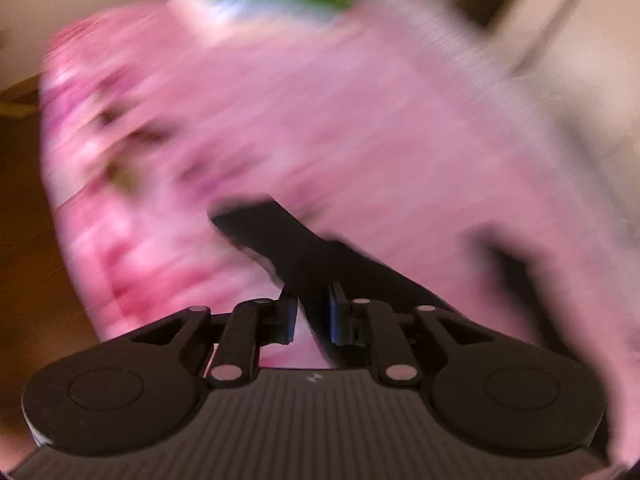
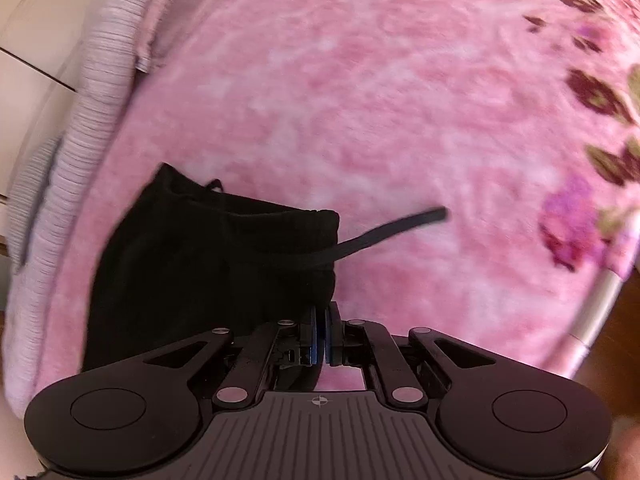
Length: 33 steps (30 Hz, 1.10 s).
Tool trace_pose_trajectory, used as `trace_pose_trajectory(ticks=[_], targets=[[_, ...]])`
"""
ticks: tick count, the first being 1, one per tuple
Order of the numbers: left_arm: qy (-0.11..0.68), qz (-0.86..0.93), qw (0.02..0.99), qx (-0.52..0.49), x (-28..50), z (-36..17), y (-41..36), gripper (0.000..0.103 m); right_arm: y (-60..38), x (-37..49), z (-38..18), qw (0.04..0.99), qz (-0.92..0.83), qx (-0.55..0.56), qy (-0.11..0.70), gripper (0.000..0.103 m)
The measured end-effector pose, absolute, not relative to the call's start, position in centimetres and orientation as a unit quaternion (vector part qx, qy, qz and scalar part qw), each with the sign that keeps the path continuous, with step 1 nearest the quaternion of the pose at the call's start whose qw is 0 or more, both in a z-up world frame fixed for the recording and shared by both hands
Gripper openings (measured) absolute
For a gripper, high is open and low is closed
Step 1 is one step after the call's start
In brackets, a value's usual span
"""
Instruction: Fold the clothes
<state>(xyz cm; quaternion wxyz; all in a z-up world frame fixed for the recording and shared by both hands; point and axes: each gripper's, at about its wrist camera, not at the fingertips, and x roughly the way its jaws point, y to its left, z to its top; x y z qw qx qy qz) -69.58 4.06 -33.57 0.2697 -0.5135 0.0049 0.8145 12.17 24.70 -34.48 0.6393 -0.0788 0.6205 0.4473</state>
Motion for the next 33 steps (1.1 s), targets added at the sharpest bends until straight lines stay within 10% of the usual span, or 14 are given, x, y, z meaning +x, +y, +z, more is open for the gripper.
trace_pose_trajectory(ticks=[6,27,33], targets=[[0.087,0.847,0.174,-0.495,-68.8,-35.1,2.7,0.02,25.2,12.3,-34.1,0.666,0.407,-0.203,0.592,0.035],[0.128,0.756,0.413,-0.492,-58.1,-33.4,16.0,0.026,34.9,-0.4,-32.1,0.565,0.627,-0.318,0.432,0.037],[0.163,0.736,0.445,-0.483,-61.6,-35.1,20.3,0.027,34.7,-11.9,-33.2,0.495,0.7,-0.437,0.274,0.037]])
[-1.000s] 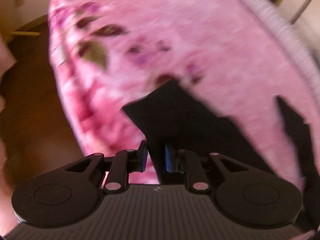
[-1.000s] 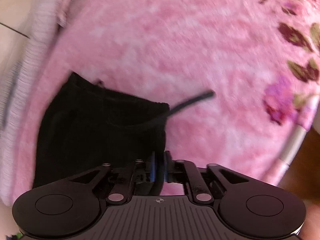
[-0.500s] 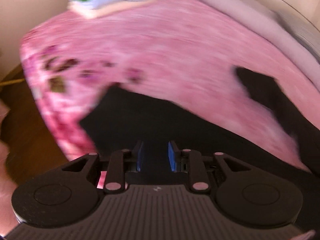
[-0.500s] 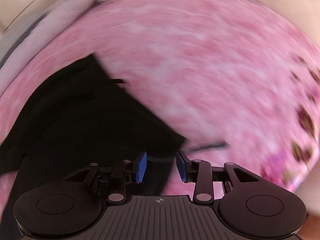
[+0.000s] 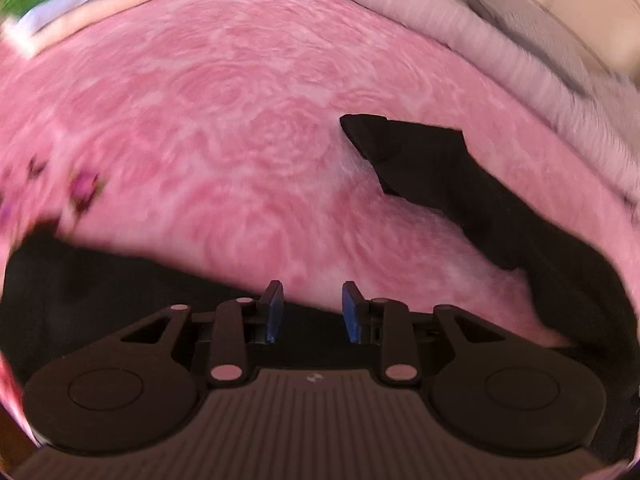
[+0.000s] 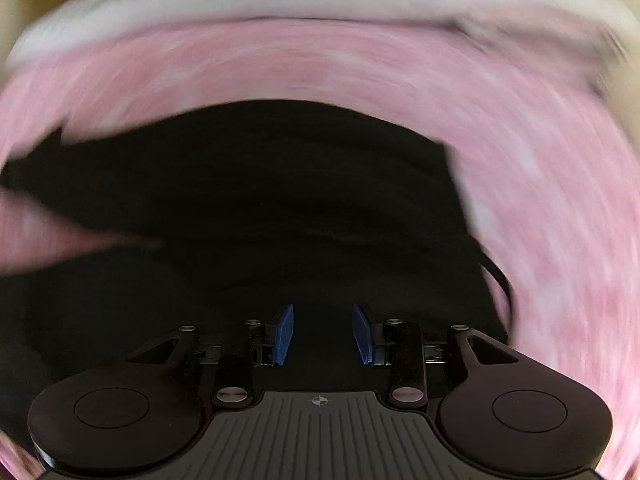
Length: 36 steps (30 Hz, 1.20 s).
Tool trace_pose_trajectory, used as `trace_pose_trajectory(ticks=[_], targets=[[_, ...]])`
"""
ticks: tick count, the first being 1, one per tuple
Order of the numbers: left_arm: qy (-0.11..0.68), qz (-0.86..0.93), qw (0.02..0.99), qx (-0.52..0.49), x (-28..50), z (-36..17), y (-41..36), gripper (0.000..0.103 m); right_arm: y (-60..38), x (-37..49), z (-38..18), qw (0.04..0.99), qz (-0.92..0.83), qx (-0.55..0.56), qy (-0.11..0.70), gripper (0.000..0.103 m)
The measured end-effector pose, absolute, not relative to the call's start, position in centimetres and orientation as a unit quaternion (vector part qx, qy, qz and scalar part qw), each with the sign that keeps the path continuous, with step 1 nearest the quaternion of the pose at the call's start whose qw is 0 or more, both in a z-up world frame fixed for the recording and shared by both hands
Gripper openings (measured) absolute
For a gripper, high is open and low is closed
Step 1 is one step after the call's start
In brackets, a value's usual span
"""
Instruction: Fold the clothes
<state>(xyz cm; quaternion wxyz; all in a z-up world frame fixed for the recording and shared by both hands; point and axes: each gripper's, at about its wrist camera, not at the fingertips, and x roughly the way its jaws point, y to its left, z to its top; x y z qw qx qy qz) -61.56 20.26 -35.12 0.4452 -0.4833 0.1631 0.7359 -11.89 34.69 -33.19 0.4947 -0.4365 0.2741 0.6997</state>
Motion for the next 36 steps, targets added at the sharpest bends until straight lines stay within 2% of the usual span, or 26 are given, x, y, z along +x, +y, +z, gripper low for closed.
trace_pose_trajectory(ticks=[5,12,13,15,19,24,26,27,32,36], targets=[[0.191,0.713,0.483,-0.472,-64.0,-36.2,23.5,0.031,34.3,-21.0,-35.1,0.451,0.73,-0.475,0.192,0.038],[0.203,0.677,0.528,-0.471,-65.5,-38.3,27.5,0.032,35.8,-26.5,-37.8,0.46,0.707,-0.525,0.115,0.039],[0.199,0.674,0.531,-0.474,-65.7,-38.7,28.1,0.033,36.1,-26.4,-37.5,0.476,0.703,-0.515,0.121,0.037],[0.194,0.671,0.536,-0.475,-66.0,-39.3,29.7,0.033,37.6,-24.9,-36.7,0.529,0.686,-0.464,0.186,0.031],[0.195,0.67,0.546,-0.464,-66.0,-40.4,33.2,0.033,40.4,-21.6,-35.7,0.612,0.626,-0.369,0.311,0.03],[0.164,0.678,0.538,-0.473,-66.7,-41.3,37.0,0.039,42.0,-20.4,-35.9,0.625,0.595,-0.333,0.379,0.03],[0.143,0.677,0.542,-0.477,-66.8,-41.3,38.2,0.022,42.1,-20.4,-35.8,0.624,0.59,-0.33,0.391,0.03],[0.135,0.678,0.545,-0.475,-66.9,-41.0,38.7,0.007,42.0,-20.5,-35.7,0.623,0.589,-0.333,0.393,0.03],[0.101,0.642,0.576,-0.495,-68.3,-35.9,37.8,0.004,42.3,-21.2,-34.8,0.606,0.603,-0.353,0.379,0.03],[0.114,0.62,0.539,-0.559,-72.4,-29.0,35.8,0.003,43.1,-21.9,-34.3,0.582,0.62,-0.369,0.375,0.03]])
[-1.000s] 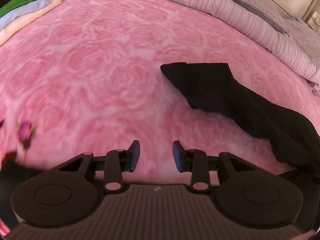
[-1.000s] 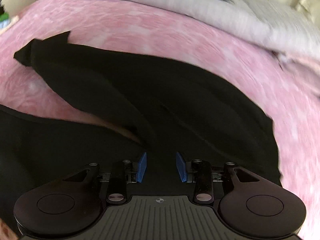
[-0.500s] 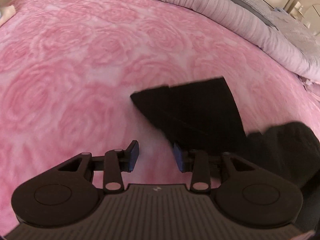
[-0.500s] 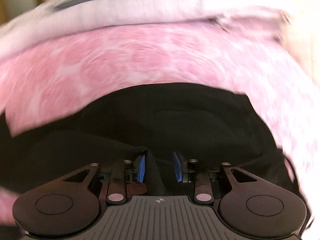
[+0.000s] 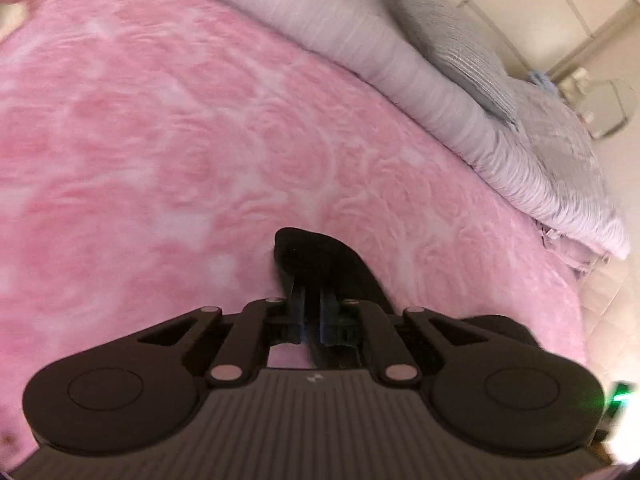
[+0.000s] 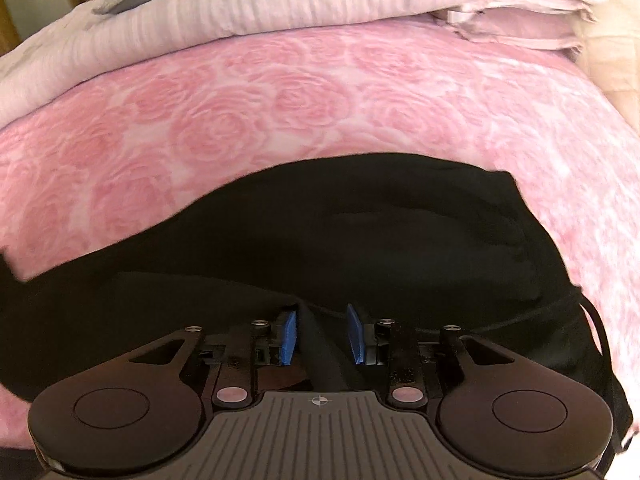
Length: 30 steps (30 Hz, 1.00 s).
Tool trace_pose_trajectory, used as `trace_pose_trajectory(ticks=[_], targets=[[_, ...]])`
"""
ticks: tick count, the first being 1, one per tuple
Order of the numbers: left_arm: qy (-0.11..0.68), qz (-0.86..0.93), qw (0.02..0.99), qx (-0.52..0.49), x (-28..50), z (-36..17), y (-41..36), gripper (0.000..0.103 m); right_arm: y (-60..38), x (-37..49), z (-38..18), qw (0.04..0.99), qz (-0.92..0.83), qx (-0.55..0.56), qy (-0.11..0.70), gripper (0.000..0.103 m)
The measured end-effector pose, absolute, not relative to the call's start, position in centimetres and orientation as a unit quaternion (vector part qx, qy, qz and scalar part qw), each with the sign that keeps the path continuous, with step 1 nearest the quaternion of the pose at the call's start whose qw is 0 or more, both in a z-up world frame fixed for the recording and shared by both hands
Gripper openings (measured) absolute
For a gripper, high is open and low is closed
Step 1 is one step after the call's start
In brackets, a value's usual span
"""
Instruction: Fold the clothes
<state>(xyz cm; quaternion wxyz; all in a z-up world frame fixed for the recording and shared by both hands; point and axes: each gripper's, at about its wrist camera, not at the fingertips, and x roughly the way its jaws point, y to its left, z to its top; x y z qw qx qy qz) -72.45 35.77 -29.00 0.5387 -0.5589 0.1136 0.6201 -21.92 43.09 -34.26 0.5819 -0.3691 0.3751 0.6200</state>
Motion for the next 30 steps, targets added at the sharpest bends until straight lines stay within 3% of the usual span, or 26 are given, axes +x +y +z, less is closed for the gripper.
trace_pose_trajectory(ticks=[3,6,7,9,11,12,14,19,25,30], targets=[[0.13,0.646,0.493,-0.568,-76.5,-24.1,34.8,0.003,43.9,-22.7,-34.5,0.559,0.634,-0.377,0.379,0.03],[0.202,0.702,0.421,-0.537,-80.1,-23.6,35.4,0.002,44.5,-24.2,-34.9,0.534,0.641,-0.404,0.374,0.033],[0.224,0.716,0.397,-0.529,-81.2,-23.7,35.6,0.003,44.2,-25.0,-35.0,0.517,0.65,-0.419,0.367,0.034],[0.247,0.712,0.364,-0.547,-81.9,-26.3,35.3,0.003,43.6,-26.6,-35.2,0.482,0.667,-0.447,0.351,0.046],[0.233,0.69,0.37,-0.577,-81.2,-28.8,34.1,0.005,42.6,-27.6,-34.9,0.46,0.681,-0.464,0.33,0.054],[0.223,0.679,0.369,-0.595,-80.5,-30.1,33.3,0.01,42.0,-27.8,-34.7,0.453,0.686,-0.47,0.321,0.055],[0.186,0.654,0.372,-0.632,-79.0,-33.0,31.3,0.024,41.3,-27.4,-34.5,0.456,0.685,-0.466,0.326,0.056],[0.031,0.636,0.292,-0.714,-76.4,-37.9,24.8,0.025,40.0,-24.8,-33.5,0.483,0.665,-0.435,0.368,0.056],[-0.203,0.642,0.202,-0.711,-76.0,-41.5,19.3,0.026,38.7,-23.3,-33.6,0.503,0.636,-0.423,0.404,0.056],[-0.222,0.634,0.201,-0.713,-75.5,-42.0,18.9,0.025,38.4,-23.8,-33.3,0.507,0.631,-0.419,0.41,0.056]])
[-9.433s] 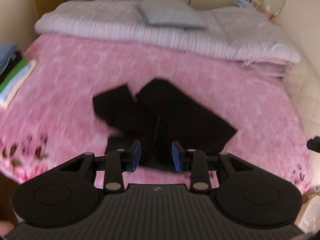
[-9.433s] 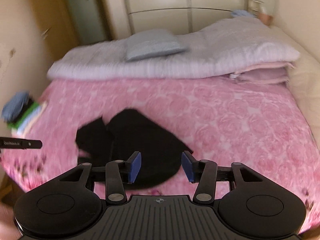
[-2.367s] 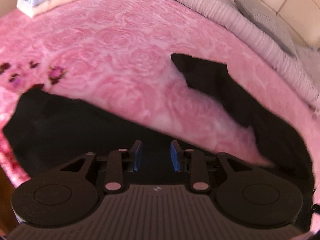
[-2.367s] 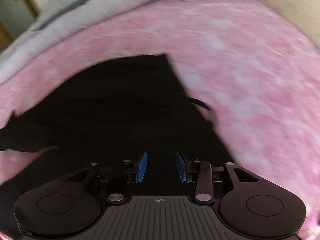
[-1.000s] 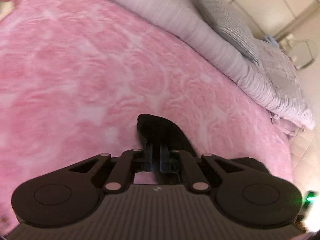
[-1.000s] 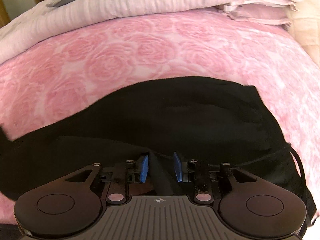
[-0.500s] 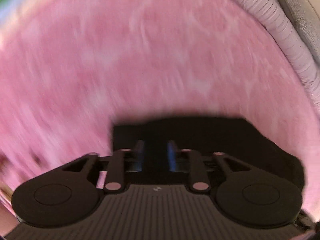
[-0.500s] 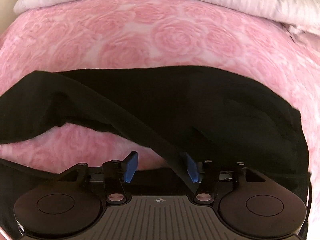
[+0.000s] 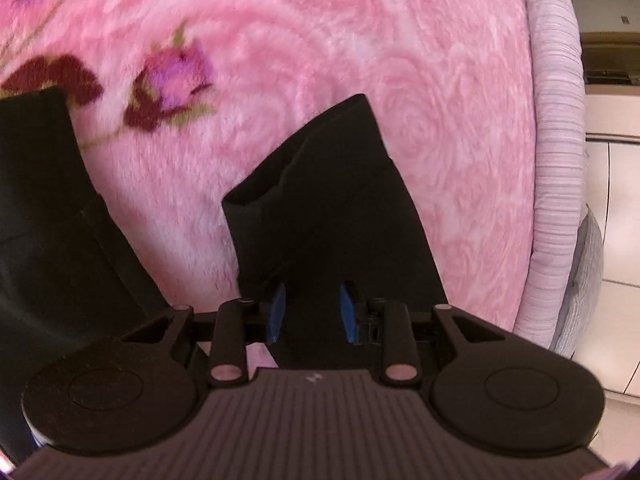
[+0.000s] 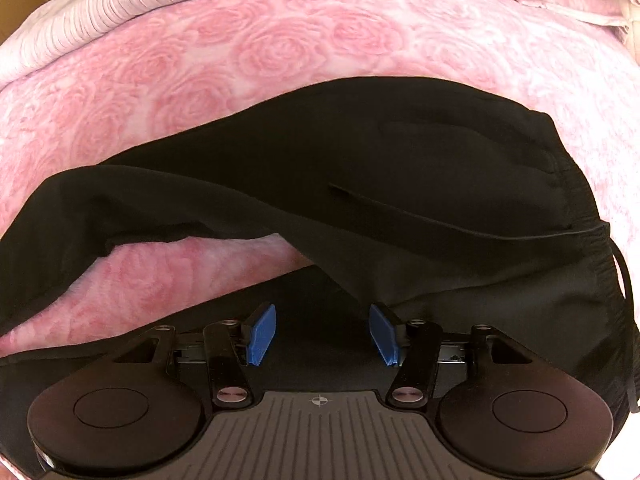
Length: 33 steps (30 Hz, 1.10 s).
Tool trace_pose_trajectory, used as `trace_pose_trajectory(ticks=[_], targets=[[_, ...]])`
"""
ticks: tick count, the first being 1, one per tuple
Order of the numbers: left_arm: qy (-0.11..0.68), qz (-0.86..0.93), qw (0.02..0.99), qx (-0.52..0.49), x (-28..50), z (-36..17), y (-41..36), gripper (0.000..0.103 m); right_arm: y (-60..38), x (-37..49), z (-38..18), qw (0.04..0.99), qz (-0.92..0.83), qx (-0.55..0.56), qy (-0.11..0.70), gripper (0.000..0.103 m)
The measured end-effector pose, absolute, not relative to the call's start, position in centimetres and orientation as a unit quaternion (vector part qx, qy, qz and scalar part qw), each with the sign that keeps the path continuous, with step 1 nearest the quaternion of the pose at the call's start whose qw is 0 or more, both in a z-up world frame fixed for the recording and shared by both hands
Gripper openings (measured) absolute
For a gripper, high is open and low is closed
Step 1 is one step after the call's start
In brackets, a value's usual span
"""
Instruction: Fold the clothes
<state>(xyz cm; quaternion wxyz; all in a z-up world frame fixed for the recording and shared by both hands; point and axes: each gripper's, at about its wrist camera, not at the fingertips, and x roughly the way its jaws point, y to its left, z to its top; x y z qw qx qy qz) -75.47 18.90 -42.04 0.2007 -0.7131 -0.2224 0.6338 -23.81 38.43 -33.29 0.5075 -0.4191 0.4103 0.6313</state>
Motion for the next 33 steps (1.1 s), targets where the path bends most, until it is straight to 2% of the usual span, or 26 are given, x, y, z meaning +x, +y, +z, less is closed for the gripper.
trace_pose_trajectory(ticks=[3,6,11,12,13,15,20,23,25,27,31,33], targets=[[-0.208,0.637,0.214,-0.71,-75.6,-40.6,18.2,0.027,38.2,-23.9,-32.9,0.509,0.633,-0.416,0.408,0.056],[-0.172,0.656,0.216,-0.703,-75.7,-40.0,17.2,0.033,37.9,-23.6,-33.0,0.515,0.628,-0.413,0.413,0.056],[-0.165,0.684,0.227,-0.674,-75.9,-41.3,16.7,0.032,37.4,-23.0,-33.0,0.531,0.612,-0.4,0.429,0.056],[-0.161,0.688,0.247,-0.663,-76.1,-41.0,17.4,0.03,37.3,-22.8,-32.9,0.533,0.609,-0.397,0.432,0.056],[-0.157,0.693,0.267,-0.651,-76.3,-40.6,18.0,0.01,37.2,-22.6,-32.8,0.536,0.607,-0.396,0.434,0.056],[-0.15,0.701,0.31,-0.625,-76.7,-39.7,19.4,0.007,37.1,-22.1,-32.5,0.542,0.601,-0.393,0.436,0.056],[-0.151,0.724,0.467,-0.484,-79.5,-31.8,21.8,0.006,36.8,-20.9,-31.6,0.558,0.592,-0.379,0.441,0.056],[-0.08,0.744,0.503,-0.431,-82.0,-30.1,22.0,0.006,36.6,-20.7,-31.4,0.56,0.593,-0.372,0.443,0.056],[0.023,0.75,0.495,-0.438,-82.9,-32.4,22.9,0.01,36.3,-20.7,-31.7,0.556,0.595,-0.369,0.449,0.056],[0.079,0.751,0.444,-0.483,-83.4,-36.5,23.6,0.011,36.1,-20.8,-32.2,0.55,0.595,-0.369,0.456,0.056],[0.118,0.777,0.389,-0.481,-82.2,-39.8,23.0,0.024,35.5,-20.4,-32.6,0.539,0.6,-0.379,0.454,0.056],[0.109,0.796,0.36,-0.475,-81.6,-39.3,22.2,0.027,35.0,-19.2,-32.2,0.538,0.603,-0.378,0.452,0.056]])
